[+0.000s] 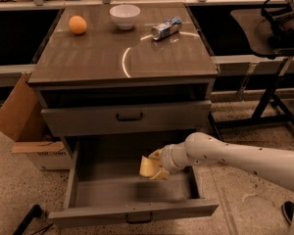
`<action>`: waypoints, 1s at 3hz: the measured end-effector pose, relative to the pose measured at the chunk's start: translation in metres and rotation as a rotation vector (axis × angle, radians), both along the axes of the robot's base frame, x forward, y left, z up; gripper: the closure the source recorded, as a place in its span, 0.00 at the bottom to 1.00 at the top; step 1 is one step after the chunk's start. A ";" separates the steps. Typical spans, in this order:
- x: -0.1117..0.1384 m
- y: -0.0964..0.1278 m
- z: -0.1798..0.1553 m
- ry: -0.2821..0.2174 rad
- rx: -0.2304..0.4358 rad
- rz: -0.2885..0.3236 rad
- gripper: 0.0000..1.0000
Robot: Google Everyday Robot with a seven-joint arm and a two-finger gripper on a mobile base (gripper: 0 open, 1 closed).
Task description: Pick sponge from middle drawer and place on counter
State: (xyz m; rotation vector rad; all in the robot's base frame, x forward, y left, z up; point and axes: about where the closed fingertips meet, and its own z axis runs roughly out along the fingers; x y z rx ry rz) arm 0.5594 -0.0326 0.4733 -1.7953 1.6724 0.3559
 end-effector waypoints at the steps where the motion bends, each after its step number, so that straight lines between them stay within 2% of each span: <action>1: -0.001 0.001 0.002 -0.002 -0.002 0.007 1.00; 2: -0.008 0.008 0.033 -0.051 -0.025 0.052 1.00; 3: -0.023 0.015 0.082 -0.129 -0.051 0.115 1.00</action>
Offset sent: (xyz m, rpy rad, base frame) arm -0.0190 0.0154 0.0894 -0.0674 -0.1410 0.1264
